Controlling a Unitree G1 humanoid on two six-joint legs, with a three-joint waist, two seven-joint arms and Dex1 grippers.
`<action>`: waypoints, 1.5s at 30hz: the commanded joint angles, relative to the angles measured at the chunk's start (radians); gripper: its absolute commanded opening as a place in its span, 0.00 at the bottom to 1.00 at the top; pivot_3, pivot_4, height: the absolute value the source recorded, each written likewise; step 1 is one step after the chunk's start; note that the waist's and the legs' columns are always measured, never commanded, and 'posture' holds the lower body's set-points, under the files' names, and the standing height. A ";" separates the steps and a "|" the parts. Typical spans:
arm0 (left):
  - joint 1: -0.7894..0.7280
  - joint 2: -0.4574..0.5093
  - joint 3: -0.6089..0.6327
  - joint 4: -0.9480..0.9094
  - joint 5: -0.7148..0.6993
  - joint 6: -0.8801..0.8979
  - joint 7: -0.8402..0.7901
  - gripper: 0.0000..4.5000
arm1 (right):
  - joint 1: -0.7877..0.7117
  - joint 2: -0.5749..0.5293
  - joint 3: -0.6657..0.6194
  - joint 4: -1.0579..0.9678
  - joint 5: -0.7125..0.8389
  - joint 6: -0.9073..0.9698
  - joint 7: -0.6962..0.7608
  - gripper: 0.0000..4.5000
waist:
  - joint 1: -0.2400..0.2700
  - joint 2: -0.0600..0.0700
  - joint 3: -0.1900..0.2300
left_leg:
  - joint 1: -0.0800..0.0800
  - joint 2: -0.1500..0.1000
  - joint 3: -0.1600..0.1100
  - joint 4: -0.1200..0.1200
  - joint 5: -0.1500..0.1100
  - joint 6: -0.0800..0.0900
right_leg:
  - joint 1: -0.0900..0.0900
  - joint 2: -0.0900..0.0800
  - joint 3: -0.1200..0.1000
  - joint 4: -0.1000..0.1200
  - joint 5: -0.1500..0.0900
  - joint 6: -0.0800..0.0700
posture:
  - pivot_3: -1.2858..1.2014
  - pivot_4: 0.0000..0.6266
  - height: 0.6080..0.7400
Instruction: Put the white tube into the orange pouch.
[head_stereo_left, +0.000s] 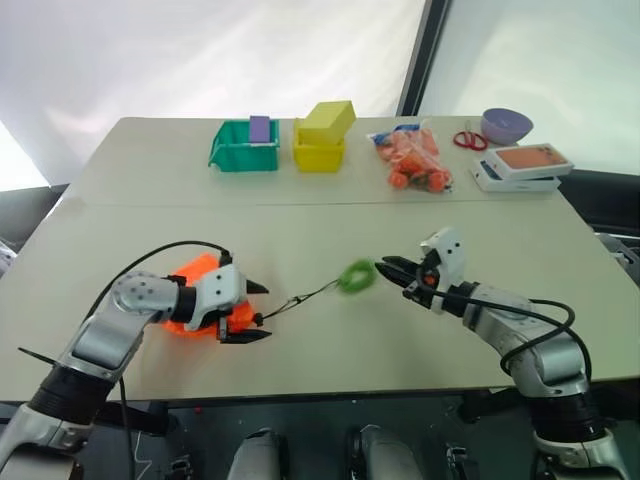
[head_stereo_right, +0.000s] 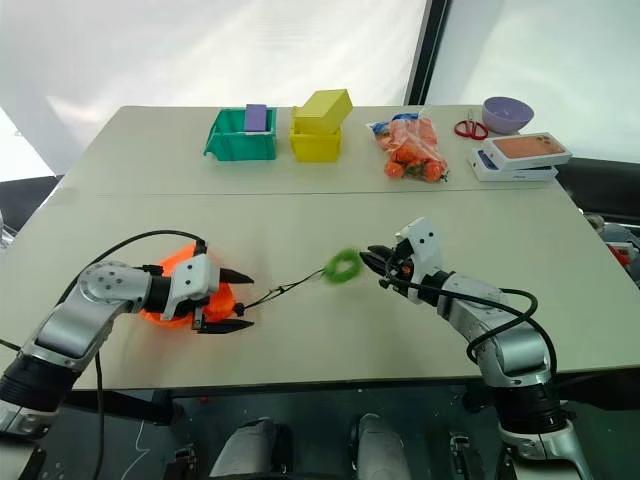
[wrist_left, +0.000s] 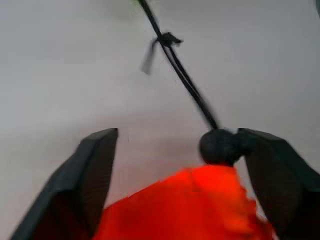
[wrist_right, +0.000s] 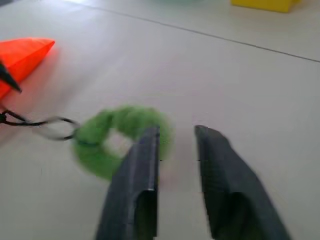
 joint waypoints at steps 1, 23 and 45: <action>-0.042 0.007 0.113 -0.020 -0.156 0.174 -0.011 1.00 | -0.001 -0.004 -0.009 -0.063 -0.002 -0.008 0.002 0.69 | 0.000 0.000 0.000 | 0.000 0.000 0.000 0.000 0.000 0.000 | 0.000 0.000 0.000 0.000 0.000 0.000 | 0.52 0.24 1.00; 0.093 0.080 0.198 -0.186 -0.387 0.521 -0.015 1.00 | -0.018 0.023 0.027 -0.020 -0.044 -0.045 0.048 0.81 | 0.000 0.000 0.000 | 0.000 0.000 0.000 0.000 0.000 -0.001 | 0.000 0.000 0.001 0.000 -0.002 -0.003 | 0.52 0.24 1.00; -0.058 -0.143 0.209 -0.017 -0.553 0.714 0.107 1.00 | 0.016 0.050 0.021 -0.050 -0.060 -0.046 0.021 0.81 | 0.001 -0.001 0.000 | 0.001 -0.001 -0.001 0.001 0.000 -0.001 | 0.002 0.000 0.001 0.000 -0.001 -0.002 | 0.52 0.24 1.00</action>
